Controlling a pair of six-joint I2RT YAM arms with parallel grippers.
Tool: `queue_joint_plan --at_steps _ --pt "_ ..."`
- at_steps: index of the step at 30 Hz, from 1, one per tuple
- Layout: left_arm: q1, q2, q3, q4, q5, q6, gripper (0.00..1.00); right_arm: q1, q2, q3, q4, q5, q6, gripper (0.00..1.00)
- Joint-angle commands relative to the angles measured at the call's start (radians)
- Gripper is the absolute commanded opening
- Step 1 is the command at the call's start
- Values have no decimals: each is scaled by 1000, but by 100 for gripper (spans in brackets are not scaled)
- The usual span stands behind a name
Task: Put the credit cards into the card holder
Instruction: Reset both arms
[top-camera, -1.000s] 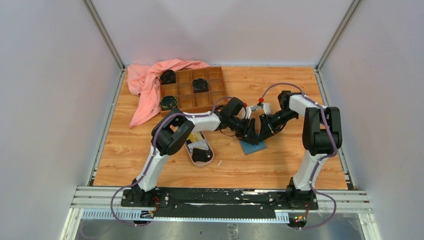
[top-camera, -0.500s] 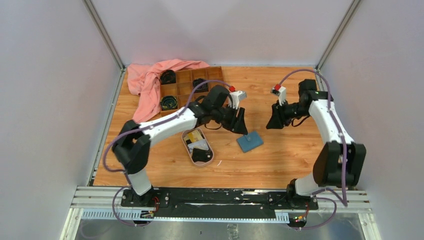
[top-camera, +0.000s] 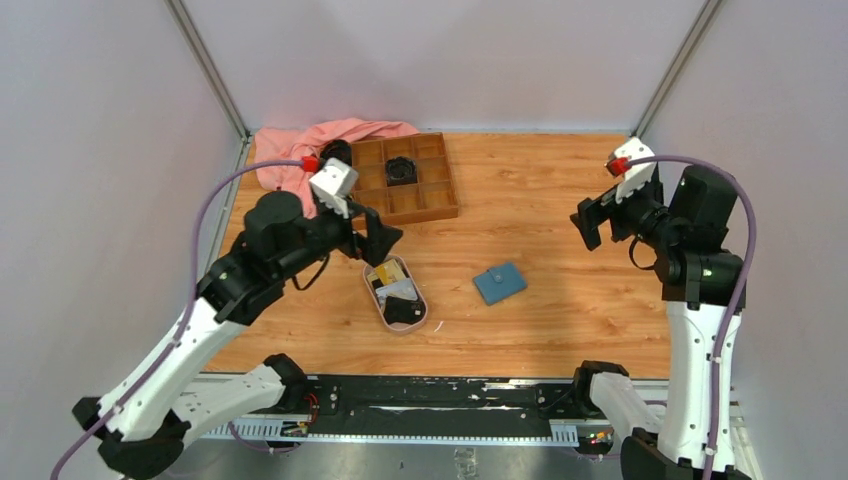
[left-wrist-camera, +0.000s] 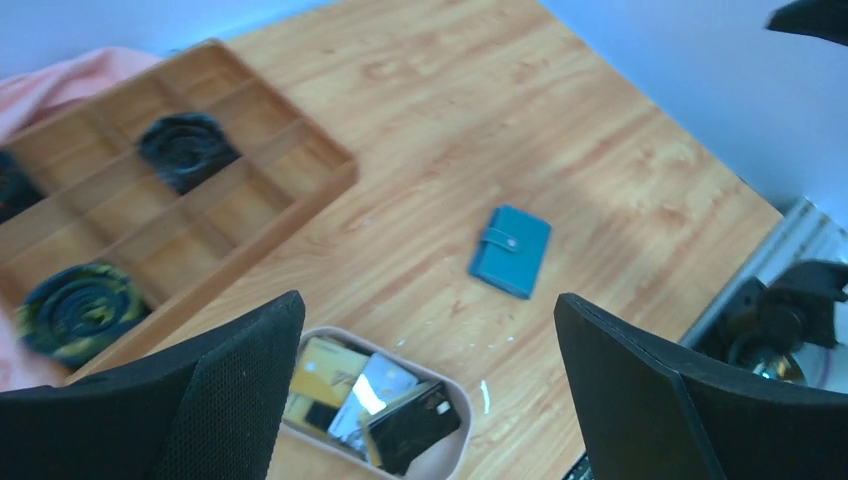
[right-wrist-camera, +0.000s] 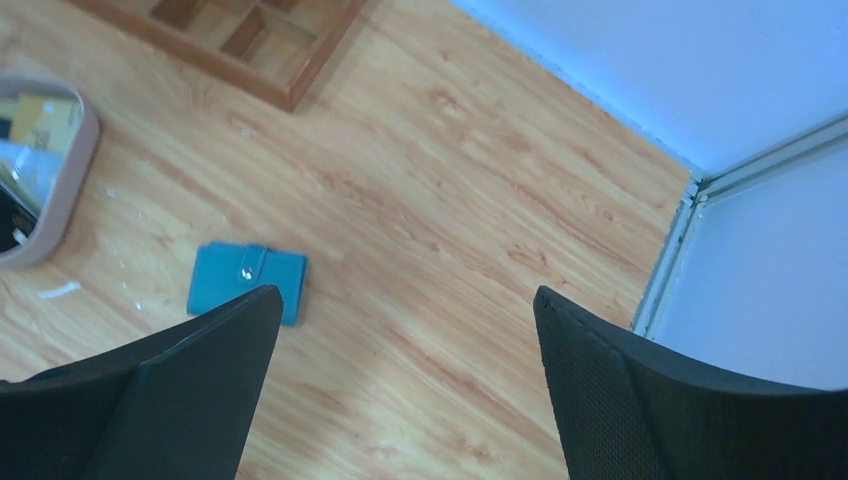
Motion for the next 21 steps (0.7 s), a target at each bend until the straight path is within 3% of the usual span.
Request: queue_joint_plan --at_steps 1,10,21 --pt "45 -107 22 -181 -92 -18 100 -19 3 89 34 65 268 100" --pt "45 -313 53 -251 -107 -98 100 -42 19 240 -32 -60 442 100" --pt "45 -414 39 -297 -184 -118 100 -107 38 309 -61 -140 465 100"
